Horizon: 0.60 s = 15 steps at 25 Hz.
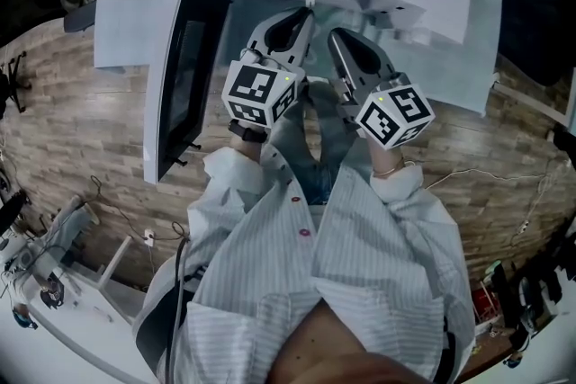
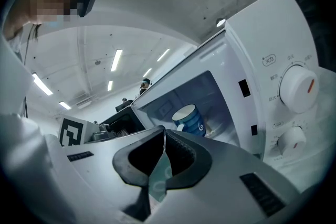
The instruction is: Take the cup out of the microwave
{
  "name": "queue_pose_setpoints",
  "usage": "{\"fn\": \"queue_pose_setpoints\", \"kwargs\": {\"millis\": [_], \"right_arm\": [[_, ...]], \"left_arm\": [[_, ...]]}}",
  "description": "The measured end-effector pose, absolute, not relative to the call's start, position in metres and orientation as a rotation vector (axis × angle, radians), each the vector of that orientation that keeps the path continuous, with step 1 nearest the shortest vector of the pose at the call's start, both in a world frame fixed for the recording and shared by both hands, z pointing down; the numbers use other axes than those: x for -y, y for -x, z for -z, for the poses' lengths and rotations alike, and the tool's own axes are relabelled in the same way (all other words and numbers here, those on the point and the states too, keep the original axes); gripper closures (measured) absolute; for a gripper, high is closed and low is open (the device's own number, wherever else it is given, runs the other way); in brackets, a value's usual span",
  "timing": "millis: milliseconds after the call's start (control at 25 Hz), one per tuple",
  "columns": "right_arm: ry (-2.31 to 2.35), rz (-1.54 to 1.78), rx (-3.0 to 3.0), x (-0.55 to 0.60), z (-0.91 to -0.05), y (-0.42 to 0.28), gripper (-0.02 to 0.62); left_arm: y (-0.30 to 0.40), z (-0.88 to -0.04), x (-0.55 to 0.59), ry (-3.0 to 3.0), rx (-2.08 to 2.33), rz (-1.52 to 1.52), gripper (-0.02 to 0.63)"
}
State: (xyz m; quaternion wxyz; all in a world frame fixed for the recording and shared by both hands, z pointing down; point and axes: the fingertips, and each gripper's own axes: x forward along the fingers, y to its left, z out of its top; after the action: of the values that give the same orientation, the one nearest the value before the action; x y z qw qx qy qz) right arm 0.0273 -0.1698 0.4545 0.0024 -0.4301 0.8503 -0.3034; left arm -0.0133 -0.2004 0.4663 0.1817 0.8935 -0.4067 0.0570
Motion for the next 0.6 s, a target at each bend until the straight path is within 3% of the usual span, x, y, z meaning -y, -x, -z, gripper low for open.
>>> {"fn": "queue_pose_setpoints", "kwargs": {"millis": [120,600], "right_arm": [[1.356,0.960,-2.663,0.168,-0.456,-0.028,0.555],[1.396,0.971,-2.640,0.169,-0.459,-0.037,0.555]], "left_arm": [[0.013,-0.473,0.203,-2.512,1.160,-0.173,0.594],[0.011,-0.494,0.218,-2.451,1.186,-0.191,0.478]]}}
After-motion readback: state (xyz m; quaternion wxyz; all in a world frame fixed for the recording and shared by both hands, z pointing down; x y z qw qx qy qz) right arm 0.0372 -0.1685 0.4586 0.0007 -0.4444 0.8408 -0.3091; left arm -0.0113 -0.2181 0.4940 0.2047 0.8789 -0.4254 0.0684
